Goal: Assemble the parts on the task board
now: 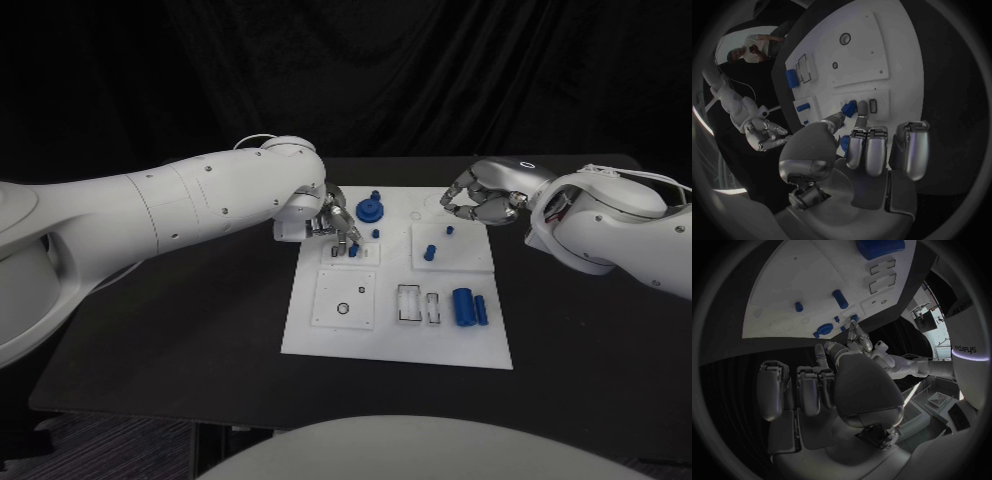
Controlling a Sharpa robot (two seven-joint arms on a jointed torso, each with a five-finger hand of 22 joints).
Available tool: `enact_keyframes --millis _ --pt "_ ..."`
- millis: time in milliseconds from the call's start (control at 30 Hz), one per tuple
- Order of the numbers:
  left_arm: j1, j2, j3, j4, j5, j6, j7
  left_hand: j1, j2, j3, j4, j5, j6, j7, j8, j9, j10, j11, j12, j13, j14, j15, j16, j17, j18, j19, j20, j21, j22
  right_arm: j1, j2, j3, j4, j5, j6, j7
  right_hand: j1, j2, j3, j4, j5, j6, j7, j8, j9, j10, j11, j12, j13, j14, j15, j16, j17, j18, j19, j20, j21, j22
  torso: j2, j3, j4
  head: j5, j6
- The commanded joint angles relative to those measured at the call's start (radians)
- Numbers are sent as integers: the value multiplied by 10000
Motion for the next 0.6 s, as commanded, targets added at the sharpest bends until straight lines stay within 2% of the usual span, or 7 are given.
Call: enact_keyframes --millis 33,133,300,400,600 --pt "-39 3 -3 21 43 155 42 121 -1 4 -59 116 -34 15 -47 -17 1039 88 -5 2612 1038 75 65 2633 166 398 72 -40 2227 -26 -15 7 5 -15 62 -185 -50 -17 62 -9 41 48 -11 -7 1 1041 52 27 2629 1059 73 29 2634 168 367 64 -29 2203 3 5 7 8 -2" --pt "-39 23 -3 3 43 142 95 133 26 -3 -54 238 -35 19 -45 -31 1039 90 -5 2612 1038 77 65 2633 172 382 75 -71 2218 -27 -14 7 4 -15 71 -186 -50 -17 62 -9 41 48 -11 -7 1 1041 52 27 2629 1059 73 29 2634 168 367 64 -29 2203 -1 2 1 3 -2" --pt "-39 49 -3 12 43 118 216 242 85 52 -111 1123 -93 27 -39 -79 1039 97 -5 2612 1038 87 65 2633 188 342 84 -147 2198 -27 -12 7 2 -15 94 -190 -50 -17 62 -9 41 48 -11 -7 1 1041 52 27 2629 1059 73 29 2634 168 367 64 -29 2203 1 -5 -3 22 -2" --pt "-39 41 -3 36 43 110 273 249 71 65 -123 1297 -117 32 -41 -90 1039 101 -5 2612 1038 91 65 2633 188 341 87 -150 2199 -28 -16 7 4 -15 107 -196 -50 -17 62 -9 41 48 -11 -7 1 1041 52 27 2629 1059 73 29 2634 168 367 64 -29 2203 1 -5 -15 28 -2" --pt "-40 -5 -3 53 43 -23 384 34 43 -35 67 1333 -127 63 -34 -110 1039 129 -5 2612 1038 112 65 2633 190 333 102 -168 2194 -30 -30 7 -11 -15 126 -208 -50 -17 62 -9 41 48 -11 -7 1 1041 52 27 2629 1059 73 29 2634 168 367 64 -29 2203 -7 2 -4 11 -2"
